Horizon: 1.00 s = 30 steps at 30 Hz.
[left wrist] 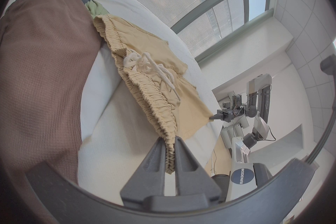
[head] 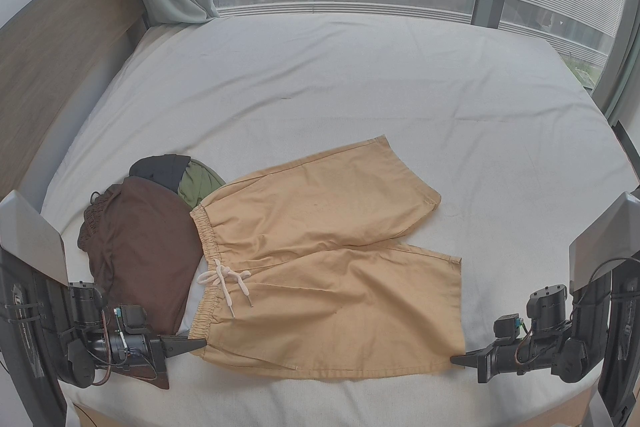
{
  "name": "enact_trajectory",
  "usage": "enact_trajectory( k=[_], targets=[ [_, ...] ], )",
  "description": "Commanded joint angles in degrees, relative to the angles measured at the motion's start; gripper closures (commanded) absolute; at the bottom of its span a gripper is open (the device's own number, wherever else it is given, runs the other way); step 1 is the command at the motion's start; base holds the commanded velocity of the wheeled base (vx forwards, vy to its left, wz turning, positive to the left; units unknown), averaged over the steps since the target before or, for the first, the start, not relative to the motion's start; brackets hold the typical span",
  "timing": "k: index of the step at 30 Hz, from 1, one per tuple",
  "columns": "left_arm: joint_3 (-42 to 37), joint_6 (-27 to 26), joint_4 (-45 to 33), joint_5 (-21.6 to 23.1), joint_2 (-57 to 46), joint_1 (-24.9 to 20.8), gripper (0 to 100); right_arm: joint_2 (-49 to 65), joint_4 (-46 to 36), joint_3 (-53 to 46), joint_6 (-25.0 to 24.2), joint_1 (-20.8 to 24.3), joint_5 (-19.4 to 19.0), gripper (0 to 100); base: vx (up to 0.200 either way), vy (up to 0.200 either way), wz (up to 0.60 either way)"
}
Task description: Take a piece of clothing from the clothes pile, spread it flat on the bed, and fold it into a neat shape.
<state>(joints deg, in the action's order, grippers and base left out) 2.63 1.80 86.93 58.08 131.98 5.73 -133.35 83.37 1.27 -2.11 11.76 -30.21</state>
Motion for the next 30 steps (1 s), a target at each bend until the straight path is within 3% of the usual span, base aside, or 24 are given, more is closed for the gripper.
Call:
enact_trajectory(
  k=[1,16,22,25,28,30],
  targets=[
    [-0.96,-1.19,-0.01,0.72,2.06,0.77,100,0.11,0.04,-0.56,0.00,0.01,-0.29,100,0.000,0.000,0.00],
    [2.03,-0.05,0.08,2.13,1.00,0.25,100,1.08,4.96,1.28,-2.64,0.19,-2.93,100,0.000,0.000,0.00],
    [5.28,8.13,0.17,2.22,-3.30,-1.25,100,7.58,4.96,5.50,-12.57,1.24,-6.00,100,0.000,0.000,0.00],
    [6.16,11.12,0.17,2.22,-5.15,-1.77,100,9.78,4.96,6.20,-15.03,1.33,-6.62,100,0.000,0.000,0.00],
    [8.35,18.67,0.17,2.39,-8.66,-3.27,100,13.82,4.96,8.93,-20.65,1.51,-6.71,100,0.000,0.000,0.00],
    [9.23,20.87,0.17,2.39,-9.37,-3.71,100,15.23,4.96,10.51,-23.03,1.60,-6.88,100,0.000,0.000,0.00]
  ],
)
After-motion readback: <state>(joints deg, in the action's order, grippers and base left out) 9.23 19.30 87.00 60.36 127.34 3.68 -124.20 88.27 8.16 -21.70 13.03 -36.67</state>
